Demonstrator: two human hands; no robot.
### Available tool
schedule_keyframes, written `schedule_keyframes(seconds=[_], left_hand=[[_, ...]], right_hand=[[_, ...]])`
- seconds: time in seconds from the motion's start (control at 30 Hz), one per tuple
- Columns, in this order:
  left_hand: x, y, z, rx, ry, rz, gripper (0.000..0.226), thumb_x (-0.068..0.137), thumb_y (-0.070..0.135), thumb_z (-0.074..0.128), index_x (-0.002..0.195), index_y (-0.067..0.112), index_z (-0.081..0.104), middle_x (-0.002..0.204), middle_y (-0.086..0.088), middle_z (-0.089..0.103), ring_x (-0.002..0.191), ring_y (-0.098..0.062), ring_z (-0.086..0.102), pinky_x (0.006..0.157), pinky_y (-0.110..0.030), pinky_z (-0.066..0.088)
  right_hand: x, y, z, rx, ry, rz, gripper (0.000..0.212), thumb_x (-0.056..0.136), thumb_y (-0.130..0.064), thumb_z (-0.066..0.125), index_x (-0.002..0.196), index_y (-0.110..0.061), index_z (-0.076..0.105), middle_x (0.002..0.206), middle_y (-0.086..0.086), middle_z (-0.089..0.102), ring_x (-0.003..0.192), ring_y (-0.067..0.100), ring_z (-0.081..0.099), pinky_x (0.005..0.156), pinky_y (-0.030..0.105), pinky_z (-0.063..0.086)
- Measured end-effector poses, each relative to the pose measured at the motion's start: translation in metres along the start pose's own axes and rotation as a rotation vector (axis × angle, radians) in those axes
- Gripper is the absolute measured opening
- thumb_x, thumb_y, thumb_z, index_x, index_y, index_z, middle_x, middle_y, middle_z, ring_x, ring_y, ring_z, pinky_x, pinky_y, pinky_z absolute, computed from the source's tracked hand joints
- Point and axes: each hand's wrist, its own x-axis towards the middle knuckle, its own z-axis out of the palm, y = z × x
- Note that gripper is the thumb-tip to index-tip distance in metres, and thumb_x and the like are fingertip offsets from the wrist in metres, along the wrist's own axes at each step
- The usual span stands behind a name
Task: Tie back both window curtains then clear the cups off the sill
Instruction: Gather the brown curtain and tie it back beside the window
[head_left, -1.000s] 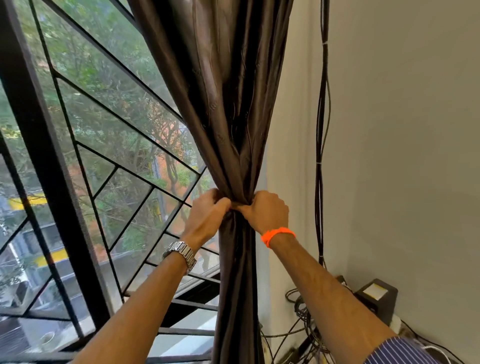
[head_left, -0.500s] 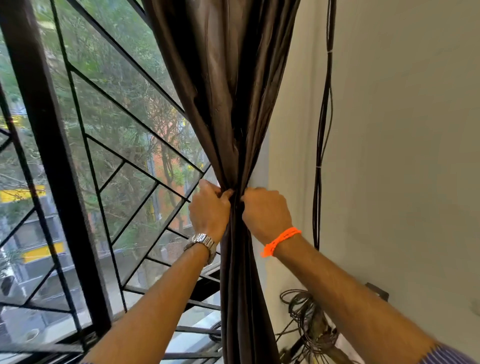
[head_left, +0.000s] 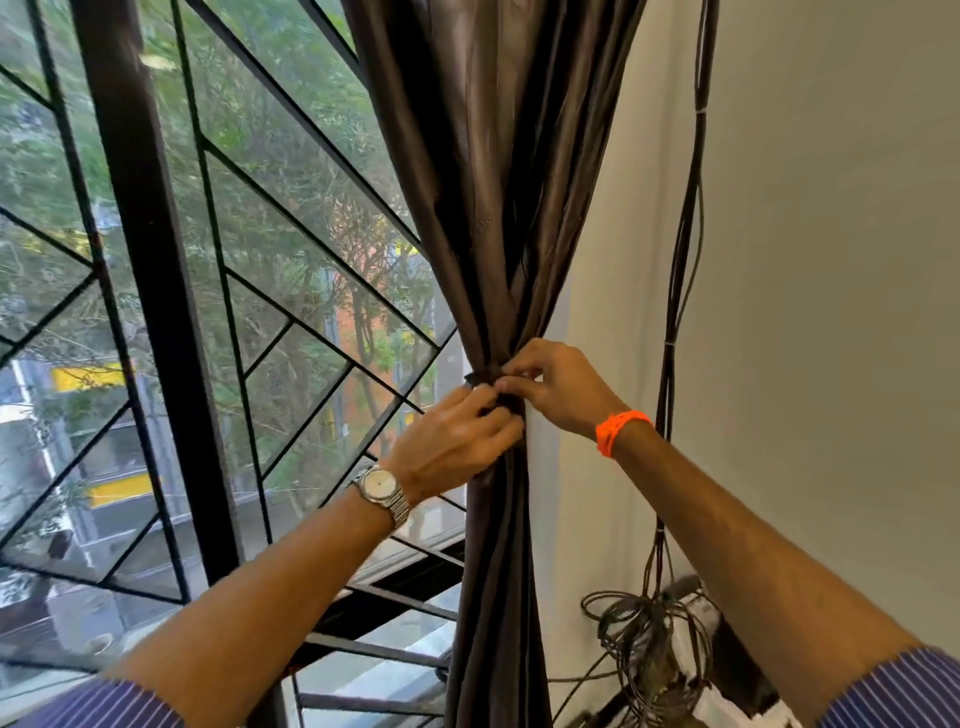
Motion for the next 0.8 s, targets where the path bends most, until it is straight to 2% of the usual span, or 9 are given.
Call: schedule_keyframes(seconds=[0.1, 0.17, 0.23, 0.33, 0.4, 0.5, 0.57, 0.67, 0.8], left_hand=[[0.011, -0.004, -0.002, 0.128, -0.077, 0.109, 0.019, 0.097, 0.005, 0.047, 0.091, 0.007, 0.065, 0.096, -0.012, 0.062, 0.097, -0.033, 0.061, 0.078, -0.041, 0.050], [0.012, -0.007, -0.001, 0.257, -0.150, 0.171, 0.017, 0.097, 0.006, 0.045, 0.098, 0.008, 0.062, 0.108, -0.015, 0.061, 0.105, -0.035, 0.059, 0.088, -0.040, 0.047], [0.010, -0.012, 0.000, 0.344, -0.205, 0.201, 0.017, 0.098, 0.007, 0.043, 0.106, 0.010, 0.058, 0.122, -0.016, 0.059, 0.115, -0.036, 0.056, 0.094, -0.039, 0.046], [0.008, -0.021, 0.001, 0.391, -0.261, 0.193, 0.018, 0.097, 0.009, 0.041, 0.111, 0.013, 0.052, 0.130, -0.012, 0.056, 0.123, -0.037, 0.052, 0.101, -0.045, 0.038], [0.010, -0.026, 0.001, 0.389, -0.299, 0.187, 0.018, 0.097, 0.009, 0.039, 0.111, 0.013, 0.050, 0.124, -0.011, 0.057, 0.118, -0.037, 0.055, 0.099, -0.047, 0.038], [0.017, -0.032, -0.002, 0.334, -0.303, 0.189, 0.025, 0.099, 0.006, 0.029, 0.107, 0.013, 0.052, 0.111, -0.009, 0.060, 0.095, -0.031, 0.060, 0.080, -0.040, 0.048], [0.020, -0.039, -0.001, 0.285, -0.319, 0.181, 0.011, 0.098, 0.011, 0.042, 0.102, 0.014, 0.053, 0.107, -0.009, 0.060, 0.081, -0.026, 0.053, 0.067, -0.035, 0.044], [0.022, -0.048, 0.005, 0.214, -0.354, 0.103, 0.005, 0.096, 0.016, 0.056, 0.101, 0.013, 0.057, 0.109, -0.011, 0.058, 0.074, -0.024, 0.045, 0.062, -0.035, 0.042], [0.018, -0.048, 0.010, 0.052, -0.355, -0.010, 0.021, 0.095, 0.001, 0.042, 0.107, 0.010, 0.057, 0.117, -0.016, 0.056, 0.084, -0.028, 0.051, 0.073, -0.039, 0.051]], right_hand=[[0.009, -0.006, -0.004, 0.027, -0.076, 0.003, 0.019, 0.084, -0.014, 0.073, 0.100, -0.005, 0.077, 0.098, 0.008, 0.074, 0.084, 0.005, 0.060, 0.067, -0.001, 0.040], [0.016, -0.003, -0.007, 0.106, -0.086, 0.046, 0.016, 0.086, -0.013, 0.071, 0.097, -0.004, 0.077, 0.094, 0.007, 0.075, 0.084, 0.004, 0.061, 0.071, 0.002, 0.043], [0.019, 0.001, -0.007, 0.253, -0.131, 0.071, 0.014, 0.090, -0.011, 0.065, 0.086, -0.003, 0.076, 0.079, 0.010, 0.072, 0.073, 0.002, 0.060, 0.072, 0.017, 0.047], [0.019, 0.006, -0.002, 0.483, -0.195, 0.132, 0.021, 0.098, -0.007, 0.053, 0.083, -0.002, 0.067, 0.069, 0.001, 0.062, 0.060, -0.005, 0.056, 0.065, 0.011, 0.045], [0.018, 0.009, 0.004, 0.589, -0.246, 0.222, 0.021, 0.099, -0.013, 0.050, 0.091, -0.005, 0.067, 0.079, 0.003, 0.064, 0.070, -0.001, 0.059, 0.073, 0.015, 0.048], [0.019, 0.017, 0.015, 0.683, -0.288, 0.317, 0.025, 0.095, -0.029, 0.052, 0.098, -0.013, 0.071, 0.092, 0.002, 0.066, 0.094, 0.014, 0.058, 0.101, 0.043, 0.044], [0.021, 0.020, 0.021, 0.727, -0.274, 0.351, 0.025, 0.094, -0.031, 0.052, 0.091, -0.016, 0.071, 0.094, 0.000, 0.066, 0.101, 0.016, 0.058, 0.107, 0.050, 0.042], [0.022, 0.025, 0.026, 0.854, -0.220, 0.394, 0.025, 0.095, -0.028, 0.050, 0.093, -0.014, 0.070, 0.095, 0.002, 0.066, 0.103, 0.016, 0.059, 0.101, 0.046, 0.046], [0.019, 0.026, 0.033, 0.979, -0.194, 0.387, 0.040, 0.098, -0.029, 0.047, 0.117, 0.000, 0.066, 0.103, 0.007, 0.068, 0.104, 0.016, 0.061, 0.086, 0.035, 0.050]])
